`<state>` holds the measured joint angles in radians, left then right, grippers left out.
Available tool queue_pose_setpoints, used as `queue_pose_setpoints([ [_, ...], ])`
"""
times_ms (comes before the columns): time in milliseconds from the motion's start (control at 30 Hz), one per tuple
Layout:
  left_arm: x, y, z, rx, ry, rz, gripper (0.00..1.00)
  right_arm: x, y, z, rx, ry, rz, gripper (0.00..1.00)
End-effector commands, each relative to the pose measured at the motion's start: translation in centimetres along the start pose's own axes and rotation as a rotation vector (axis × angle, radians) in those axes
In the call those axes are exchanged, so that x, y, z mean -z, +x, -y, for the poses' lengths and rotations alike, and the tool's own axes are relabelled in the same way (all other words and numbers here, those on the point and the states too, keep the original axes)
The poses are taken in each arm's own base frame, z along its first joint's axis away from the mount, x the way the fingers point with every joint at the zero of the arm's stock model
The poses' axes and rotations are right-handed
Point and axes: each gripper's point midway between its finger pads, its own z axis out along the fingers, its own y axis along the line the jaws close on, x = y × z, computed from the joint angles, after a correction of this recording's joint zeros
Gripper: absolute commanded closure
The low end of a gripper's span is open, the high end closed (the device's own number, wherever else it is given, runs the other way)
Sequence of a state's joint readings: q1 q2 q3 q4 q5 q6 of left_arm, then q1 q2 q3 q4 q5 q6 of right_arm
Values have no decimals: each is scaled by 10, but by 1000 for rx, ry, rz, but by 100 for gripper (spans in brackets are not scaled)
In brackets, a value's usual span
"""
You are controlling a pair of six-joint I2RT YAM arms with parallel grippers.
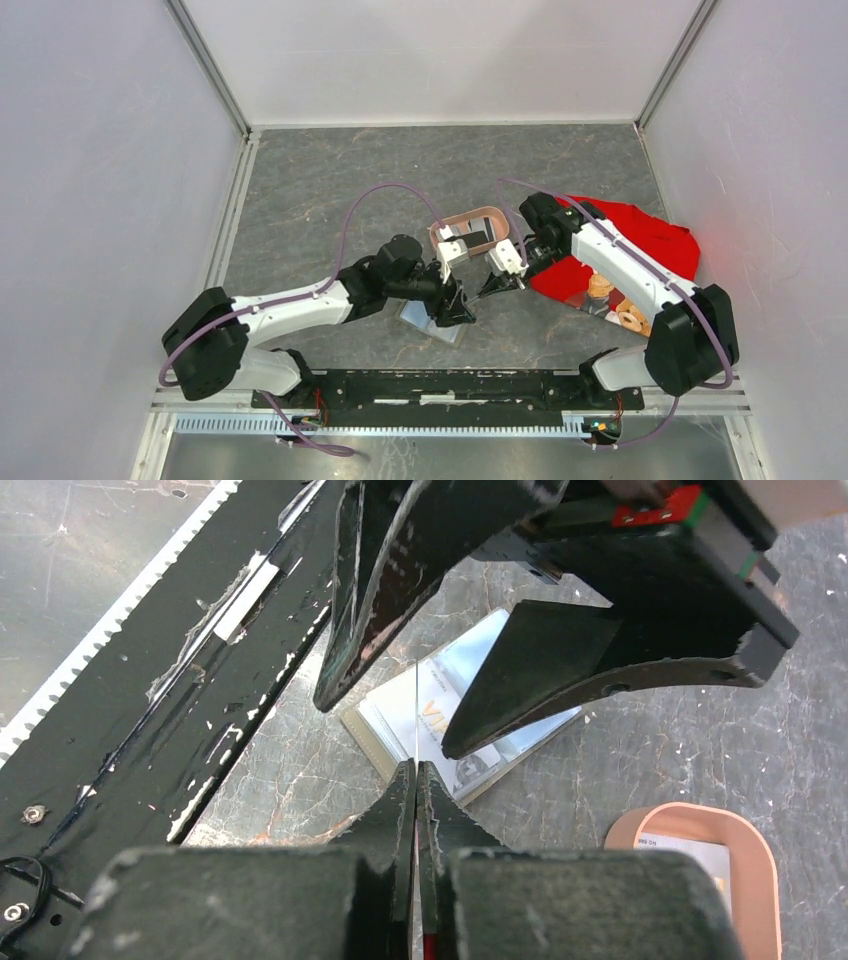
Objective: Put the credit cards into the card holder
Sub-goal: Place the credit card in the storage box.
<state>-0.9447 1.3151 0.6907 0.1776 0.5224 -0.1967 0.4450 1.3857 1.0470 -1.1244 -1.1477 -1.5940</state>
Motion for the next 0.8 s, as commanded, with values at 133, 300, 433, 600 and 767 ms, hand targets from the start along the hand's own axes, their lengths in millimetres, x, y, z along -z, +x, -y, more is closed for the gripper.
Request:
queue_pose_setpoints([
  [133,-9,-8,-9,-74,-22,-51,56,3,-3,22,-69,39,-11,100],
  [300,-14,-6,-26,-38,-79,-91,98,4,0,35,-126,75,-22,100],
  [433,-8,-16,-40,0,-120,-51,98,12,2,56,-185,145,-38,66],
  [600,13,-41,-80,137,-177,76,98,58,-1,104,-242,312,-33,37],
  [767,31,-76,-149,389,-248,252,98,91,5,146,-299,466,-16,40],
])
